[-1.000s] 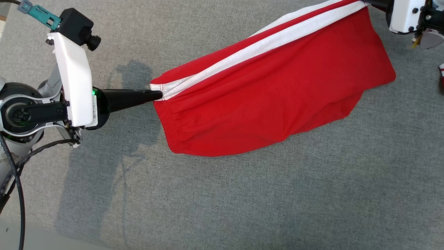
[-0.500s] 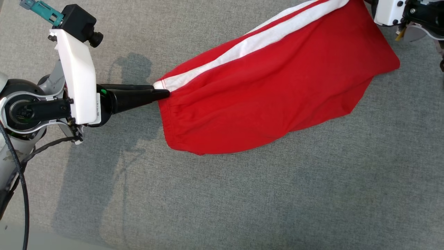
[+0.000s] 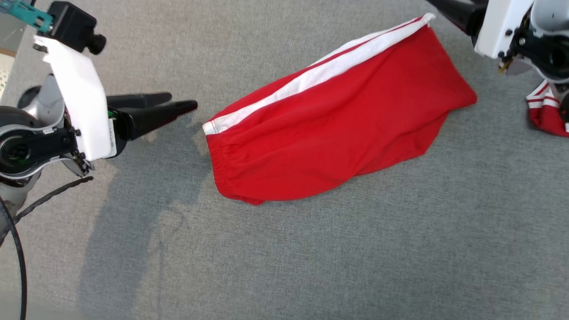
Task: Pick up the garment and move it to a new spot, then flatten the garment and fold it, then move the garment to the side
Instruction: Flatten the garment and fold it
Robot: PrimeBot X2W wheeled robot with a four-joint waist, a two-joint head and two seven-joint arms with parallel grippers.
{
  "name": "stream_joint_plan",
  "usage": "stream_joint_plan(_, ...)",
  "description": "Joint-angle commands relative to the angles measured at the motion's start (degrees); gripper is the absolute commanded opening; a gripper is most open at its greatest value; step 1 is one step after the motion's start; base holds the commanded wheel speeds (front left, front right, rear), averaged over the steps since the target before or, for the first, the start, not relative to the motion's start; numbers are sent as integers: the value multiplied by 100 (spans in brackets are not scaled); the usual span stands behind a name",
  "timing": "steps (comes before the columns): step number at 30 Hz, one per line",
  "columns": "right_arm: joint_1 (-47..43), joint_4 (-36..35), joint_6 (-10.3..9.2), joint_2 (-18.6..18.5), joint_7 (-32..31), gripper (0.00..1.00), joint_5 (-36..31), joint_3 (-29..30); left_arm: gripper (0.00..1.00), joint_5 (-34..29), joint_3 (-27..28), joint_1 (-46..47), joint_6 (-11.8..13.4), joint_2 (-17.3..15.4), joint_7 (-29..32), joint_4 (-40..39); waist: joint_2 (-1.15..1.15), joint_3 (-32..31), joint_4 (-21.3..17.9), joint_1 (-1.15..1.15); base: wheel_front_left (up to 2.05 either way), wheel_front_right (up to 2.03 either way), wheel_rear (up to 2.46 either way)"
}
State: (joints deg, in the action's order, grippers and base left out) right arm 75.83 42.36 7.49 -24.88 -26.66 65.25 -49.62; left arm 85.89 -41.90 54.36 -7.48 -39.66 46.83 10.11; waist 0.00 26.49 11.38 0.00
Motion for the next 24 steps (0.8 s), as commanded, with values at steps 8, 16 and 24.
stream_joint_plan(8, -610, 230, 2, -221, 652, 100, 185, -198, 100, -978, -138, -373, -2, -281, -1758, -357, 0, -488, -57, 0, 0, 0, 0)
stream_joint_plan(16, -1005, 811, 2, -132, 797, 100, 497, -269, 100, -1883, -319, -977, -2, -323, -3773, -225, 0, -678, 217, 0, 0, 0, 0)
stream_joint_plan(24, -1057, 1559, 2, -92, 489, 100, 741, -216, 100, -2136, -349, -1727, 51, -86, -4919, -335, 0, -642, 574, 0, 0, 0, 0)
